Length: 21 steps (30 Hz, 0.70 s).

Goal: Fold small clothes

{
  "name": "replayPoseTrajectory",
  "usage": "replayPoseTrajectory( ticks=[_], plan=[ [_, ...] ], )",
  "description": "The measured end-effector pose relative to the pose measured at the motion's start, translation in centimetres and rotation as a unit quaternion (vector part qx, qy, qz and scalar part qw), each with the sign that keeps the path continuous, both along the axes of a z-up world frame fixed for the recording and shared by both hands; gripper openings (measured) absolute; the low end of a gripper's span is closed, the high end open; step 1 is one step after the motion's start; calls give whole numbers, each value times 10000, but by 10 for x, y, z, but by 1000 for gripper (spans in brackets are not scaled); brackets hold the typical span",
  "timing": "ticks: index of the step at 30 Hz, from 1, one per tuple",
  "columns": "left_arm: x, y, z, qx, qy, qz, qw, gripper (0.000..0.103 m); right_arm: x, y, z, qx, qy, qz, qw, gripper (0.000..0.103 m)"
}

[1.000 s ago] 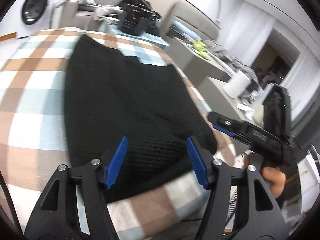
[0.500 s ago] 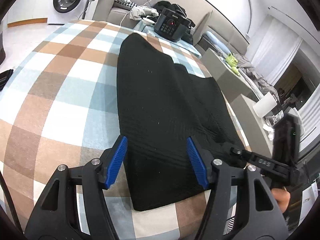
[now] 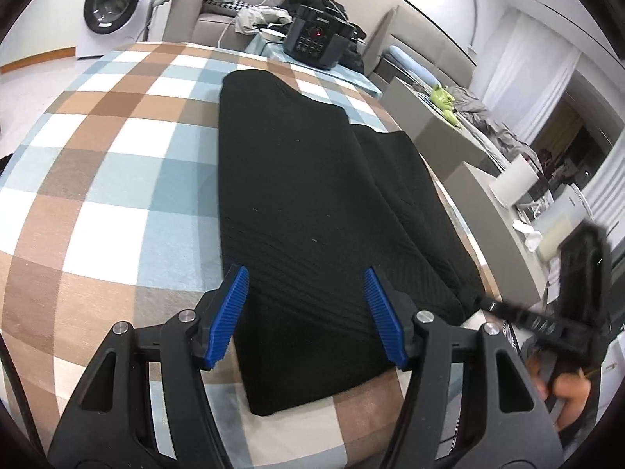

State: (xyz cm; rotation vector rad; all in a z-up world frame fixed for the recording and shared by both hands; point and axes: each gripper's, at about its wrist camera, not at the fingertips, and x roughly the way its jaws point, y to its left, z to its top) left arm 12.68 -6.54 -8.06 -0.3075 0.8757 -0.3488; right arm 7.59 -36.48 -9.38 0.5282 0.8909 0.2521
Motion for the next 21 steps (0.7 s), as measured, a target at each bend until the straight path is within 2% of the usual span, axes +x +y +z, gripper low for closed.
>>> replayPoseTrajectory(
  ticks=[3, 5, 9, 10, 11, 13, 16, 18, 20, 21],
  plan=[
    [-2, -4, -2, 38, 22, -37, 10000, 59, 4, 3, 11, 56, -273, 144, 9995, 27],
    [-1, -3, -4, 14, 89, -3, 10000, 59, 14, 14, 8, 186, -232, 437, 9986, 36],
    [-3, 2, -3, 64, 89, 75, 9999, 59, 31, 40, -11, 258, 4, 931, 9953, 39],
    [-4, 4, -2, 59, 78, 110, 9999, 59, 33, 45, -13, 290, 27, 1015, 9944, 35],
    [-4, 7, -1, 47, 69, 140, 9999, 59, 37, 47, -16, 266, 29, 1060, 9940, 23],
    [-5, 10, 0, 46, 63, 196, 9998, 59, 37, 51, -12, 354, -32, 1163, 9926, 9],
    [-5, 13, 4, 61, 22, 238, 9997, 59, 19, 46, 16, 374, -602, 1107, 9913, 7],
    [-5, 13, 8, 36, -25, 206, 9998, 59, 9, 37, 26, 318, -726, 920, 9926, 6],
    [-4, 9, 8, 54, -43, 149, 9999, 59, 11, 36, 14, 66, -475, 810, 9956, 6],
    [-3, 8, 8, 54, -34, 120, 9999, 59, 16, 35, 0, -52, -187, 742, 9971, 6]
  ],
)
